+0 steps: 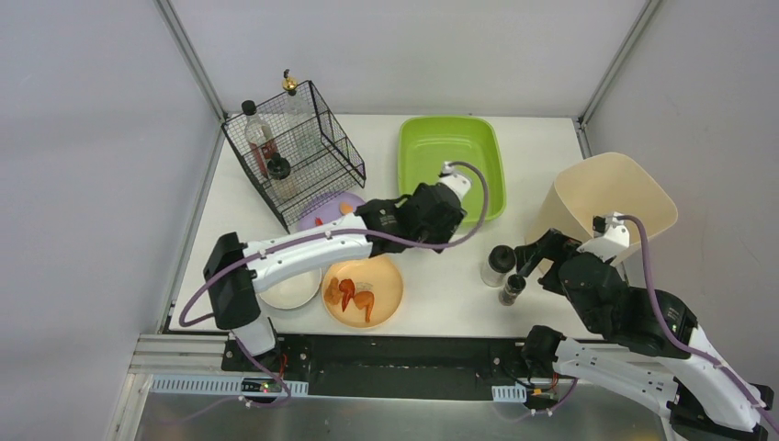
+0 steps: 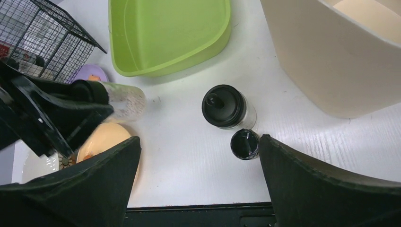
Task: Clear the kitchen counter
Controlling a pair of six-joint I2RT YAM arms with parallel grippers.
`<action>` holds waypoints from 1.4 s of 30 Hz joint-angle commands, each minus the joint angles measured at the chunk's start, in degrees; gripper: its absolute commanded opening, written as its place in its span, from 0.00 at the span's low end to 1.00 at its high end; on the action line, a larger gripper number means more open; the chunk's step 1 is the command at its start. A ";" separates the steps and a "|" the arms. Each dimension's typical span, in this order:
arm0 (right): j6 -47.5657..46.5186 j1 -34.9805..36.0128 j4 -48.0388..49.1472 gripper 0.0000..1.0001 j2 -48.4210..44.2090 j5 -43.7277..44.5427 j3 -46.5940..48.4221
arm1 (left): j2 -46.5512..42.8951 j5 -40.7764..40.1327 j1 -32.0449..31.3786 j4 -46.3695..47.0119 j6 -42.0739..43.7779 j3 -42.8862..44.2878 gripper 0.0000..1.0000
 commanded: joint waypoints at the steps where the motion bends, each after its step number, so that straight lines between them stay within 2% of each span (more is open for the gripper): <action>1: -1.13 0.20 2.42 0.99 0.03 -0.39 0.52 | -6.88 -1.48 5.71 0.40 -1.50 -1.31 0.00; 9: -2.68 0.21 6.69 0.99 0.36 -3.38 -1.99 | -13.62 -3.47 15.33 1.06 -1.81 -1.60 0.00; 19: -5.17 0.23 11.92 0.99 1.22 -7.51 -4.62 | -15.27 -11.47 26.41 3.67 -3.03 -0.34 0.00; 31: -8.64 0.20 14.82 0.99 -0.78 -11.42 -7.83 | -12.44 -7.05 42.56 7.78 -8.01 1.95 0.00; 38: -9.64 0.24 15.87 0.99 -0.80 -12.06 -8.75 | -7.68 -5.97 45.92 7.99 -9.43 6.31 0.00; 42: -10.05 0.24 16.83 0.99 -1.05 -12.44 -9.60 | -4.27 -7.92 46.53 8.11 -10.07 8.64 0.00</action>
